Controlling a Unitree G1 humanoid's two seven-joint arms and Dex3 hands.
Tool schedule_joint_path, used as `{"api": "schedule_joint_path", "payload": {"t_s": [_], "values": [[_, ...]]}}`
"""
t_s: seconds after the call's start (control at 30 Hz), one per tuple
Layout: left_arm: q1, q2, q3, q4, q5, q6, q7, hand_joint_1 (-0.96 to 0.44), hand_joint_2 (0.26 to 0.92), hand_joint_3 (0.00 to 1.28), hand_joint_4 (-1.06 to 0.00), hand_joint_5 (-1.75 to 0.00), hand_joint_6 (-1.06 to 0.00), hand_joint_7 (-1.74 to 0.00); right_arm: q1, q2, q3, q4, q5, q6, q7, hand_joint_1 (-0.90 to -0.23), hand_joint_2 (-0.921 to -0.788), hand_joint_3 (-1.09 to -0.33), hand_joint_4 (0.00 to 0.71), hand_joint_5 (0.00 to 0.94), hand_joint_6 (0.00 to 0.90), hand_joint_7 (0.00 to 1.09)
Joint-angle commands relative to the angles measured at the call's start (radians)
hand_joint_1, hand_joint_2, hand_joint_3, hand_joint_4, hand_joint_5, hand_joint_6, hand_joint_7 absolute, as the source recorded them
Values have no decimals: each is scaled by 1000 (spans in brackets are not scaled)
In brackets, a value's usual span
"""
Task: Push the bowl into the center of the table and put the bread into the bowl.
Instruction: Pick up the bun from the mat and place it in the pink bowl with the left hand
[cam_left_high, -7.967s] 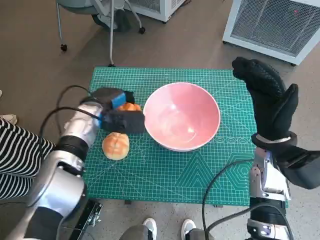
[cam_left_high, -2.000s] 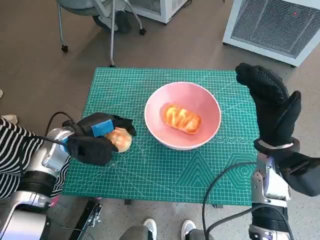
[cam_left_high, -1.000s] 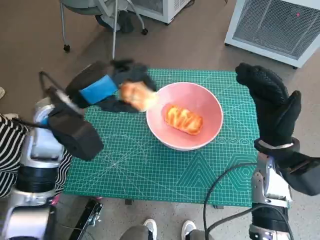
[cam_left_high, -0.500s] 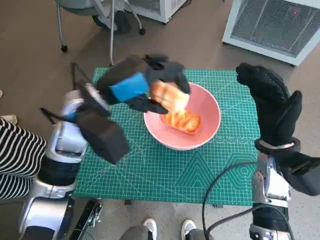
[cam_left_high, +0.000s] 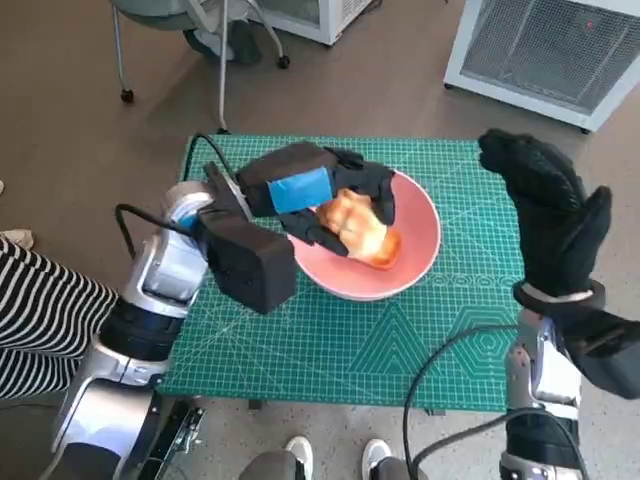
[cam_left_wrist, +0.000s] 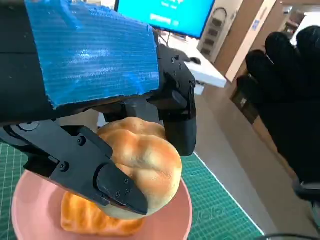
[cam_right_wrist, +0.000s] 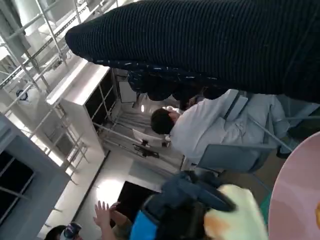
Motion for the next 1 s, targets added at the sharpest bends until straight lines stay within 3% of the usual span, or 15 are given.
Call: {"api": "schedule_joint_path", "payload": {"t_s": [0.03, 0.23, 0.57, 0.8, 1.0], "values": [[-28, -3, -40, 51, 21, 34, -66, -176, 779, 34, -315, -155, -302, -283, 26, 3, 2, -6, -4, 11, -12, -726, -921, -693, 158, 4, 57, 403], [-16, -4, -34, 67, 17, 11, -62, -298, 769, 12, -172, -17, -244, -91, 24, 2, 2, -11, -9, 14, -18, -726, -921, -692, 158, 5, 56, 404], [-14, 5, 21, 105, -51, -24, -70, -440, 777, 8, -67, 0, -211, -36, 15, -1, 2, -19, -5, 23, -20, -722, -921, -692, 159, 4, 57, 407], [-3, -2, 136, 136, -214, -69, -98, -506, 790, 9, -39, 0, -196, -19, 1, -5, 3, -37, -9, 38, -26, -719, -921, -693, 160, 4, 63, 412], [31, -69, 261, 175, -397, -143, -83, -587, 857, 29, -36, 0, -197, -16, -15, -15, 3, -60, -20, 52, -37, -713, -921, -695, 161, 4, 63, 414]]}}
